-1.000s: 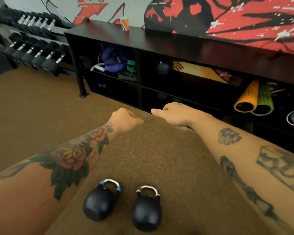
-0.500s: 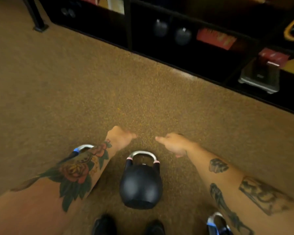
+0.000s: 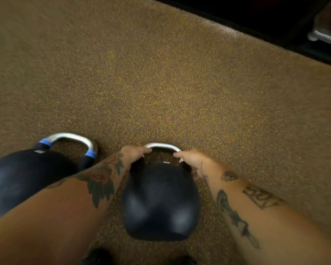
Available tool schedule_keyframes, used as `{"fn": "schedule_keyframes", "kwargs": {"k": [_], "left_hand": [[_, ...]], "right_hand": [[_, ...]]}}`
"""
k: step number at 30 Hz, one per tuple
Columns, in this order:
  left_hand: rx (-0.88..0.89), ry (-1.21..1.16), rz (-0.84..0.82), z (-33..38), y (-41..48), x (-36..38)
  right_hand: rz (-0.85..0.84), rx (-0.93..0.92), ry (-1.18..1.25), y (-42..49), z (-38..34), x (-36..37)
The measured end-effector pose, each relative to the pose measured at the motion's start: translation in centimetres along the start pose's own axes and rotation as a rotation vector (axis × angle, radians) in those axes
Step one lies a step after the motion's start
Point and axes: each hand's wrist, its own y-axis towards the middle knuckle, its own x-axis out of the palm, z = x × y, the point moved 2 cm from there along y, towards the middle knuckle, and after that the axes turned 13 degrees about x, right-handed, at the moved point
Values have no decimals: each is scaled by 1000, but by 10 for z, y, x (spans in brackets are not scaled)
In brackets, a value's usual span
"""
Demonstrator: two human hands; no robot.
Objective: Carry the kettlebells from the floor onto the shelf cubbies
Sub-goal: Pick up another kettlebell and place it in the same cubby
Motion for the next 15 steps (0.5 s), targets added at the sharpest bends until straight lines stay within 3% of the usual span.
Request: {"fn": "schedule_keyframes", "kwargs": {"k": [4, 7, 10, 15], "left_hand": [[-36, -222, -36, -23, 5, 14], [24, -221, -28, -18, -3, 24], [121, -111, 100, 1, -22, 19], [418, -168, 211, 88, -59, -12]], "right_hand": [[-195, 143, 259, 18, 23, 13], [30, 100, 264, 22, 30, 17], [243, 15, 309, 0, 28, 15], [385, -220, 354, -66, -29, -29]]}}
